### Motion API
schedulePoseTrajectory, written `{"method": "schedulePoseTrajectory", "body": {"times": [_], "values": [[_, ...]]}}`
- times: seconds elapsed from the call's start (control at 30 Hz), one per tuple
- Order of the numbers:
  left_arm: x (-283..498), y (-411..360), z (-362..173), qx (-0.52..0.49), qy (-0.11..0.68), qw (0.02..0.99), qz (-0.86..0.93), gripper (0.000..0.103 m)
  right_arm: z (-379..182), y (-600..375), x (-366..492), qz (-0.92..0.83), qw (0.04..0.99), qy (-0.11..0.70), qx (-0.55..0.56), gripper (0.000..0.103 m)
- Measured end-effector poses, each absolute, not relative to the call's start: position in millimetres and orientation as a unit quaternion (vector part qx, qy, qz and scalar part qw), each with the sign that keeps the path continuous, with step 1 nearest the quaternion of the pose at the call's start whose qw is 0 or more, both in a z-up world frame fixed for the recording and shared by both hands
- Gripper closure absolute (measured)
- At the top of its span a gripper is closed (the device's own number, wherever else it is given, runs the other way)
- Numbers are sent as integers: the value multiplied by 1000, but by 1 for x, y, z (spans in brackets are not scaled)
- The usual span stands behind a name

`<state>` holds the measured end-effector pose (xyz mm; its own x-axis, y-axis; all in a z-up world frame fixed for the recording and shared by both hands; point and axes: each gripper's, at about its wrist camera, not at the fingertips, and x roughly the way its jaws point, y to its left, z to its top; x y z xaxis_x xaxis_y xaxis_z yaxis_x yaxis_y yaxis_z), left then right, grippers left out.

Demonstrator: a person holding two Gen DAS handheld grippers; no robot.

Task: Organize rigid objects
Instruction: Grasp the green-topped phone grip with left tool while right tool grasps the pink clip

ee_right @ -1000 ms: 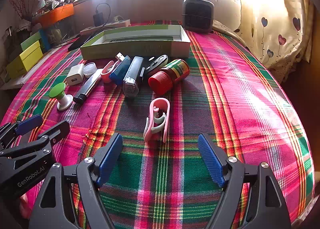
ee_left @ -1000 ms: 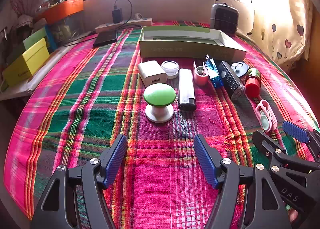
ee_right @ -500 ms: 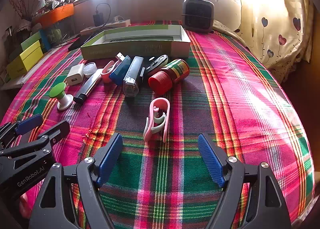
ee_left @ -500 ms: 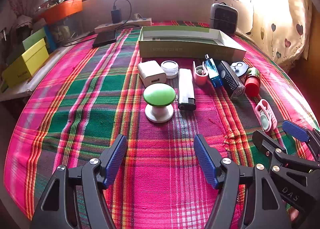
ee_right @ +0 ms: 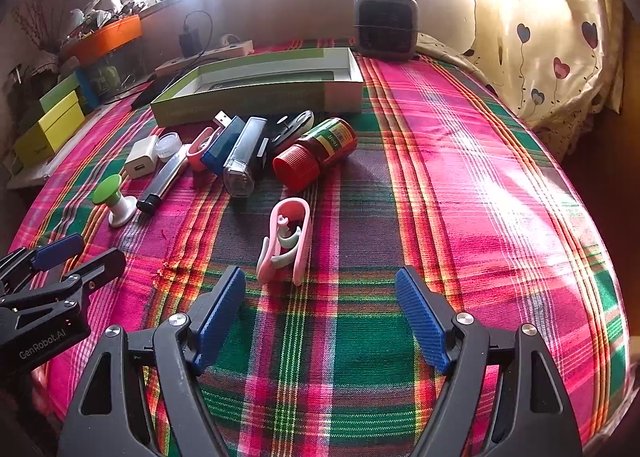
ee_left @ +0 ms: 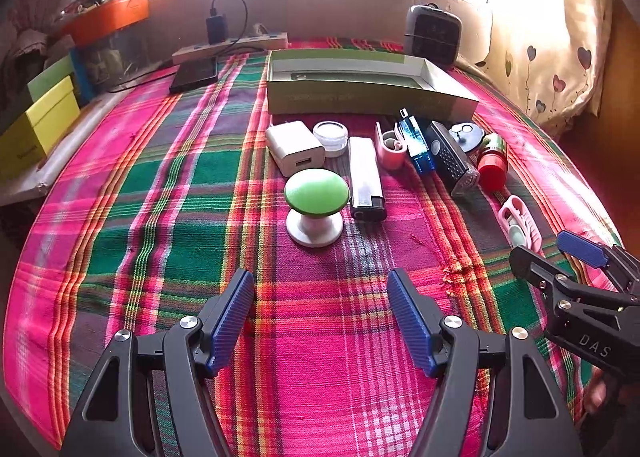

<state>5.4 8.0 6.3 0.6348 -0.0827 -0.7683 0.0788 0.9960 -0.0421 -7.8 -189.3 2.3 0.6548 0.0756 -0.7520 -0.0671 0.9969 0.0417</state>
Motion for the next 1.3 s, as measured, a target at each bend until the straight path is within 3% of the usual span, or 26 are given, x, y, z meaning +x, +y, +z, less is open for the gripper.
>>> {"method": "schedulePoseTrajectory", "body": {"times": [0.57,0.77,1.07,1.3], "values": [[44,29,10,-26,420,906,-51,35,2,-180,21,51,902,428,-17,27],[46,28,13,-25,411,910,-57,38,4,-180,23,49,903,427,-16,39],[46,18,16,-4,404,912,-78,64,6,-179,23,59,905,421,-20,65],[46,20,16,-6,400,913,-78,71,6,-180,23,68,906,418,-12,78]]}}
